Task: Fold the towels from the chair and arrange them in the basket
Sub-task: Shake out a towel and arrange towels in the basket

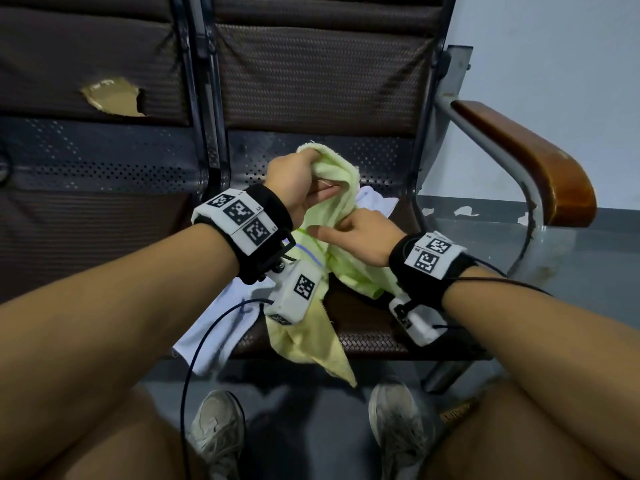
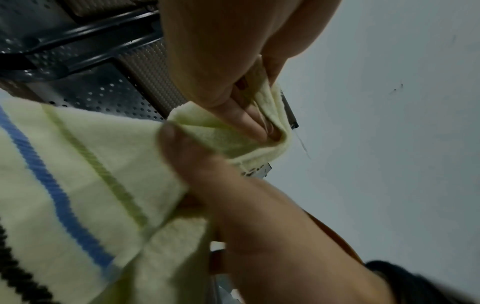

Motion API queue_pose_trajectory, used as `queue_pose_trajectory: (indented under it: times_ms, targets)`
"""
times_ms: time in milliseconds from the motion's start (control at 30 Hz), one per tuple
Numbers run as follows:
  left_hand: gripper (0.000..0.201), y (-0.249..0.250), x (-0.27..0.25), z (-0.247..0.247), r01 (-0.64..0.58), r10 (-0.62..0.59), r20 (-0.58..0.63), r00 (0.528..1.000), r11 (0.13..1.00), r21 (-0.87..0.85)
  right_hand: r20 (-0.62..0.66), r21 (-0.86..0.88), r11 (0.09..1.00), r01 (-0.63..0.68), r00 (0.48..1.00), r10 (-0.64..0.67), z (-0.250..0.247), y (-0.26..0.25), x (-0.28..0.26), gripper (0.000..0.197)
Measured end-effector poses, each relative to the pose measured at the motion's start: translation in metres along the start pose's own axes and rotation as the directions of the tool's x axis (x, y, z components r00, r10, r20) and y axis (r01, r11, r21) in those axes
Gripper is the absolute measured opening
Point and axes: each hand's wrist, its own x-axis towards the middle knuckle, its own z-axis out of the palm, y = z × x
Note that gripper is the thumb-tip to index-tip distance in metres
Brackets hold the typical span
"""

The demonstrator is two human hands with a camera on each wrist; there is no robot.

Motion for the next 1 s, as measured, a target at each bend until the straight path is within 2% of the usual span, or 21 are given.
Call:
queue_pose_trajectory:
  times_ms: [67, 133, 233, 300, 367, 433, 500, 600, 667, 733, 800, 867, 933, 1000]
  targets:
    - [0.017, 0.000, -0.003, 0.002, -0.009, 0.009, 0.039, 0.999, 1.000, 0.006, 0.017, -0.017, 1.000, -0.021, 1.000, 0.021, 0.008, -0.009, 0.004, 0.057]
    - [0.012, 0.001, -0.002, -0.002, -0.057, 0.057, 0.001, 0.998, 0.998, 0.036, -0.003, -0.023, 0.998, -0.054, 0.999, 0.054, 0.009, -0.008, 0.009, 0.041]
    - [0.008, 0.009, 0.008, -0.024, -0.103, 0.116, -0.170, 0.979, 0.991, 0.085, -0.184, 0.215, 0.972, -0.091, 0.974, 0.132, -0.006, 0.003, 0.015, 0.029]
    - [0.007, 0.011, 0.015, -0.042, -0.061, 0.094, -0.238, 0.967, 0.988, 0.140, -0.326, 0.392, 0.919, -0.040, 0.928, 0.179, -0.019, 0.006, 0.017, 0.030]
    - [0.015, 0.009, 0.020, -0.054, -0.009, 0.074, -0.275, 0.959, 0.973, 0.230, -0.427, 0.419, 0.906, 0.054, 0.893, 0.144, -0.025, 0.006, 0.016, 0.036]
    - [0.031, 0.007, 0.025, -0.062, 0.024, 0.090, -0.336, 0.938, 0.947, 0.320, -0.468, 0.268, 0.953, 0.143, 0.884, -0.001, -0.027, 0.006, 0.013, 0.040]
    - [0.032, 0.008, 0.028, -0.069, 0.020, 0.138, -0.349, 0.927, 0.910, 0.414, -0.424, 0.105, 0.974, 0.201, 0.895, -0.139, -0.027, 0.013, 0.011, 0.034]
    - [0.008, 0.009, 0.028, -0.076, -0.039, 0.199, -0.279, 0.940, 0.871, 0.490, -0.352, 0.002, 0.974, 0.226, 0.912, -0.210, -0.025, 0.028, 0.011, 0.030]
    - [0.025, 0.006, 0.025, -0.079, -0.030, 0.115, -0.215, 0.970, 0.932, 0.361, -0.301, -0.078, 0.976, 0.202, 0.929, -0.216, -0.024, 0.036, 0.011, 0.035]
    - [0.033, 0.007, 0.021, -0.080, 0.010, 0.021, -0.135, 0.991, 0.974, 0.226, -0.198, -0.242, 0.960, 0.138, 0.962, -0.188, -0.022, 0.043, 0.012, 0.044]
    - [0.032, 0.010, 0.021, -0.082, -0.004, 0.024, -0.129, 0.991, 0.988, 0.152, -0.084, -0.353, 0.934, 0.047, 0.993, -0.082, -0.020, 0.053, 0.010, 0.048]
    - [0.023, 0.012, 0.021, -0.084, -0.028, 0.058, -0.178, 0.982, 0.985, 0.169, -0.001, -0.377, 0.926, -0.013, 1.000, 0.013, -0.018, 0.063, 0.007, 0.045]
    - [0.008, 0.009, 0.022, -0.086, 0.001, 0.048, -0.205, 0.978, 0.972, 0.234, 0.000, -0.337, 0.940, -0.042, 0.999, 0.045, -0.019, 0.068, 0.004, 0.036]
    - [0.015, 0.003, 0.025, -0.088, 0.042, 0.027, -0.229, 0.973, 0.956, 0.292, -0.083, -0.260, 0.965, -0.042, 0.996, 0.021, -0.023, 0.069, 0.003, 0.025]
